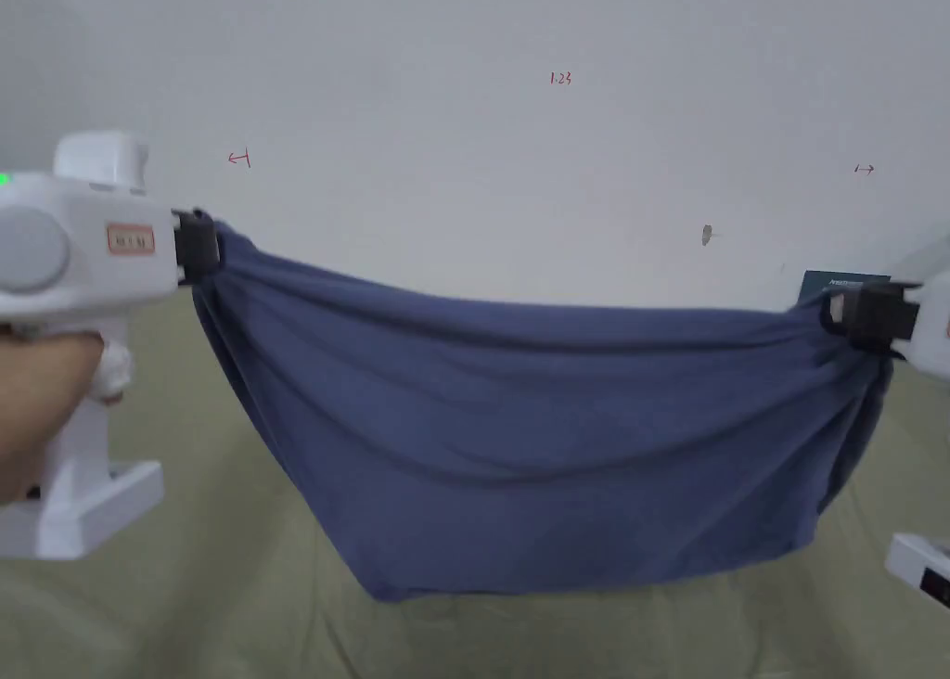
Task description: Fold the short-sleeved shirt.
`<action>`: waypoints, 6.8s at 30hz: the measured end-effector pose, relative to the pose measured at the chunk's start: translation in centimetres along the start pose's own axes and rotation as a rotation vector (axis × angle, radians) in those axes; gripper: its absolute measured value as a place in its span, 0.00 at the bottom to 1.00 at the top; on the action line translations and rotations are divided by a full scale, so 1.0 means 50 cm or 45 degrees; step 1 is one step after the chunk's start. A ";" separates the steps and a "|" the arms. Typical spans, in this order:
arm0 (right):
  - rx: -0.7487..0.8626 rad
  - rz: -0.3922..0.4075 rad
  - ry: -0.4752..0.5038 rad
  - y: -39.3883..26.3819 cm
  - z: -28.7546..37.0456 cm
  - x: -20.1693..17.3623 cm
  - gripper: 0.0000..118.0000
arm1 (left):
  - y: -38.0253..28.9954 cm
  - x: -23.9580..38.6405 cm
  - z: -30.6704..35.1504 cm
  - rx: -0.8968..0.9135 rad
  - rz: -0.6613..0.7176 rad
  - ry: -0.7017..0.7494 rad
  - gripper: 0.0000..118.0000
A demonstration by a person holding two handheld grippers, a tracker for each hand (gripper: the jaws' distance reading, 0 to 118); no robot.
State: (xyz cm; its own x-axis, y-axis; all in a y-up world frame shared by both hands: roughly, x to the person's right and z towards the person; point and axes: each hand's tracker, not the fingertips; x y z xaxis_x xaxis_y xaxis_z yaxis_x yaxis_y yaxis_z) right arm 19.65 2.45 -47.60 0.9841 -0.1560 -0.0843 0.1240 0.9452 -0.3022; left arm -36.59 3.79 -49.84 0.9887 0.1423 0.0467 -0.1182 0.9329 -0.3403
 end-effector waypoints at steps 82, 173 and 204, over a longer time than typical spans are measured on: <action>-0.129 0.203 -0.030 -0.403 0.427 -0.163 0.00 | -0.587 -0.019 0.248 -0.959 -0.085 -0.083 0.04; 0.164 0.459 -0.055 0.269 0.127 -0.035 0.00 | 0.127 0.044 0.025 -0.059 -0.351 -0.011 0.04; -0.383 0.070 0.026 -0.473 0.507 0.018 0.00 | -0.516 -0.071 0.373 -0.509 -0.196 -0.064 0.04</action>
State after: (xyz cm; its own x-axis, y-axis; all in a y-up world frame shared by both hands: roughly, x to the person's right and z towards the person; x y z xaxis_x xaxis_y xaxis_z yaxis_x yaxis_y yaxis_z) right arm 20.79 -12.77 -16.48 0.9852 -0.1157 -0.1268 0.0245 0.8256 -0.5638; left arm -38.75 -14.61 -23.70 0.9851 0.0369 0.1679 0.0850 0.7442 -0.6625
